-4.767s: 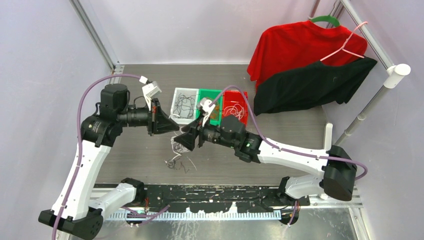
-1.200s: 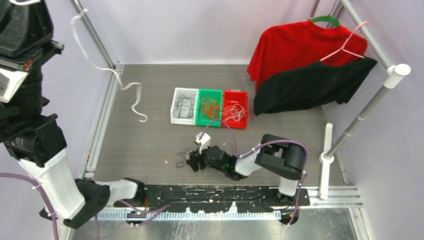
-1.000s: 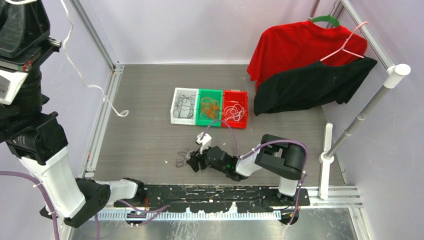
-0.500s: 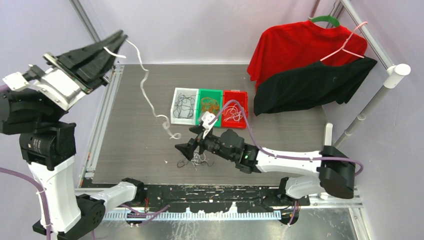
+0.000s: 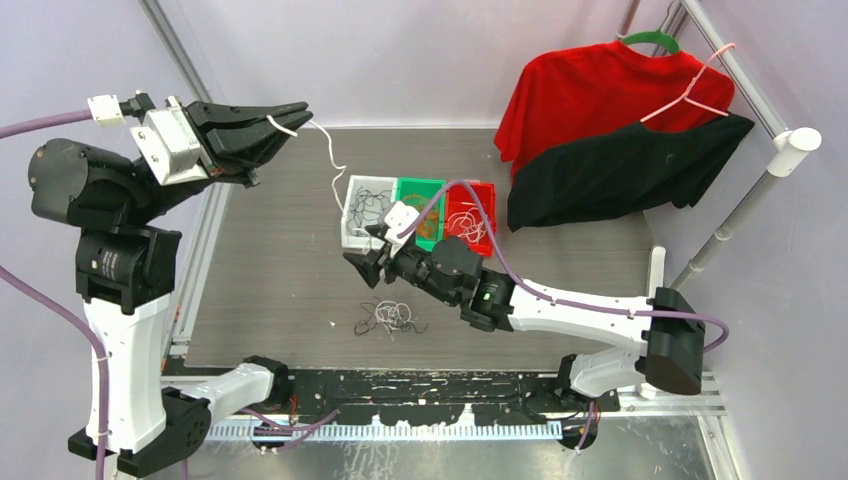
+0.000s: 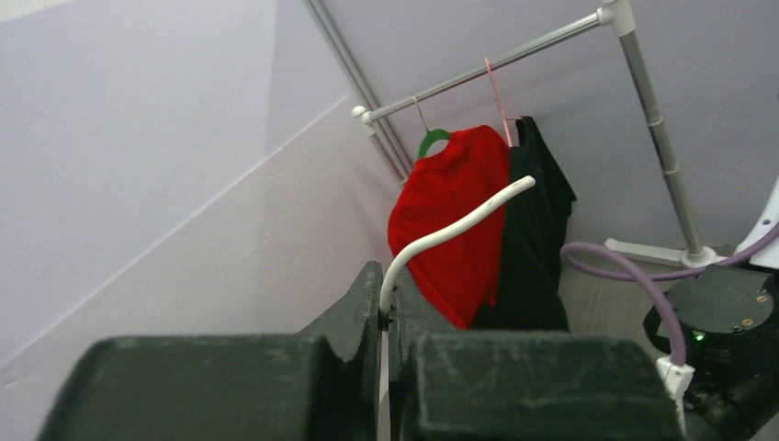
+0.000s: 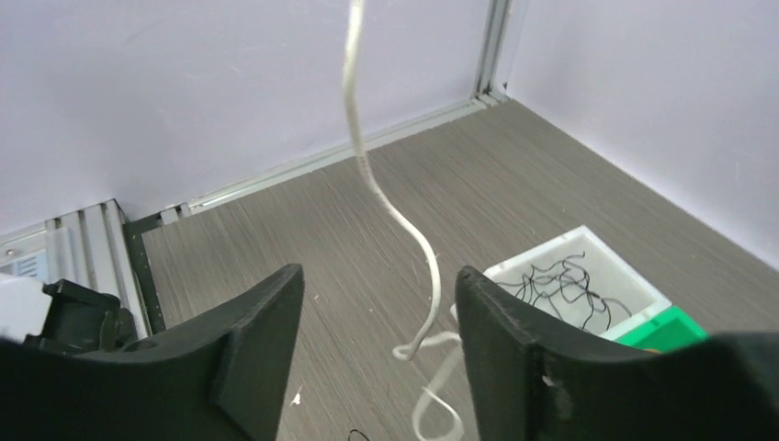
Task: Untangle the cables
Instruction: Place the cable in the bin.
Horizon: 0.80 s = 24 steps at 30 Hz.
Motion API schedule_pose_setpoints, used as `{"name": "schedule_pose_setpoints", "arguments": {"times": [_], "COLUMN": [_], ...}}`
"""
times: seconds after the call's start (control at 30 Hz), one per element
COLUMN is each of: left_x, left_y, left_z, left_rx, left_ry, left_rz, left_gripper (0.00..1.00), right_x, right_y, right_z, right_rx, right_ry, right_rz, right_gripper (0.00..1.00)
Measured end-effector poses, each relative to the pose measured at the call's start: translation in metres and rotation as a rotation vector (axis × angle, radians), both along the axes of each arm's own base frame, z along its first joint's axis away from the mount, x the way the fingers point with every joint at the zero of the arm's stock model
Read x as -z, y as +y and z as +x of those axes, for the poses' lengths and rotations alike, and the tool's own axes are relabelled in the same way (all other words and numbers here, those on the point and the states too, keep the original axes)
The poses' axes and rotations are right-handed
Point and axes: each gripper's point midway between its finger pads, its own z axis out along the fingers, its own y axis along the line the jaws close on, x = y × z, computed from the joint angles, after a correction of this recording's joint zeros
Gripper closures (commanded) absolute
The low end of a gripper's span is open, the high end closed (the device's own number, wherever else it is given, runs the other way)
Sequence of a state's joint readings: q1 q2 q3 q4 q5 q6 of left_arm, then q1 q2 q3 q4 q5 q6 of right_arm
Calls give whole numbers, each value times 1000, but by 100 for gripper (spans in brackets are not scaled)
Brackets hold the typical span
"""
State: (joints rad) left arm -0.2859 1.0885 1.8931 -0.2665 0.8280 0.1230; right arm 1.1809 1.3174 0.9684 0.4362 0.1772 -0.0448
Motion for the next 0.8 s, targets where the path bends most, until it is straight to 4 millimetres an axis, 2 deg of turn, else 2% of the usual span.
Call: {"name": "schedule_pose_setpoints", "arguments": {"times": [0.13, 0.37, 0.5, 0.57, 0.63, 0.67, 0.8], "left_x": [6, 4, 2, 2, 1, 2, 8], "left_y": [-3, -2, 0, 0, 0, 1, 2], "left_z": [0, -8, -13, -14, -15, -16, -19], "left_rx": [25, 37, 39, 40, 41, 41, 36], "left_ry": [48, 60, 56, 56, 56, 57, 71], "left_rz": [-6, -18, -23, -25, -26, -26, -24], "left_gripper": [100, 100, 100, 100, 100, 100, 100], "right_x": [13, 24, 23, 22, 21, 21, 20], "right_y": [4, 20, 24, 26, 27, 27, 23], "right_z": [10, 13, 9, 7, 4, 4, 12], "right_rx": [32, 11, -15, -31, -43, -45, -11], "right_ry": [-2, 10, 23, 28, 37, 39, 94], "right_rz": [-39, -70, -56, -45, -36, -34, 3], "right_gripper": [37, 61, 65, 76, 95, 99, 99]}}
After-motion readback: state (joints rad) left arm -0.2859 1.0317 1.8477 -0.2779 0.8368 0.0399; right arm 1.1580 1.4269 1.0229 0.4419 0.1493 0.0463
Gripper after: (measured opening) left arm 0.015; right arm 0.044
